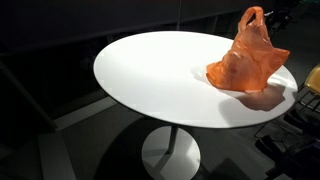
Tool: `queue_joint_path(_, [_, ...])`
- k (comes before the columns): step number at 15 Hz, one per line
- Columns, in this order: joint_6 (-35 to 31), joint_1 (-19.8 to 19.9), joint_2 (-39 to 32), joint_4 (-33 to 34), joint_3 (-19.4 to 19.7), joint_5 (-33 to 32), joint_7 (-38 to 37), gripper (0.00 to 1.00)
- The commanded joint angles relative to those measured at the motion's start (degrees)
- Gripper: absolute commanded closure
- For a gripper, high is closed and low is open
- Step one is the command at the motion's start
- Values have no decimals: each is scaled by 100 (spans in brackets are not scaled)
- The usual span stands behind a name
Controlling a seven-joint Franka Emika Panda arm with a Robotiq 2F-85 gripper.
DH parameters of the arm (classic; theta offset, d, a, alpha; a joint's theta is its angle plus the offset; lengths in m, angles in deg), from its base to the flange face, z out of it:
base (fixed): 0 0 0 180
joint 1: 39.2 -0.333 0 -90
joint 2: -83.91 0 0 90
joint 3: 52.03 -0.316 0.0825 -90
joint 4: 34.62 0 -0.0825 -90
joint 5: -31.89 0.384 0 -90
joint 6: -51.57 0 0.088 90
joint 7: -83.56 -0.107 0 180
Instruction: Pick up the white medicine bottle form the orange plastic bag and slide the brown medicine bottle with a yellow lid forward, place the white medicine bottle on the table next to the brown medicine bottle
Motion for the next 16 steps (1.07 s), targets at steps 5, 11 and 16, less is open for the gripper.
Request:
queue_joint_path(5, [175,-124,-292,481,-234,328,8,81])
queue_joint_path(11, [227,-152,-693,978,-349,483,40,81])
queue_joint_path(16, [513,-156,-894,1260,-384,422,3,81])
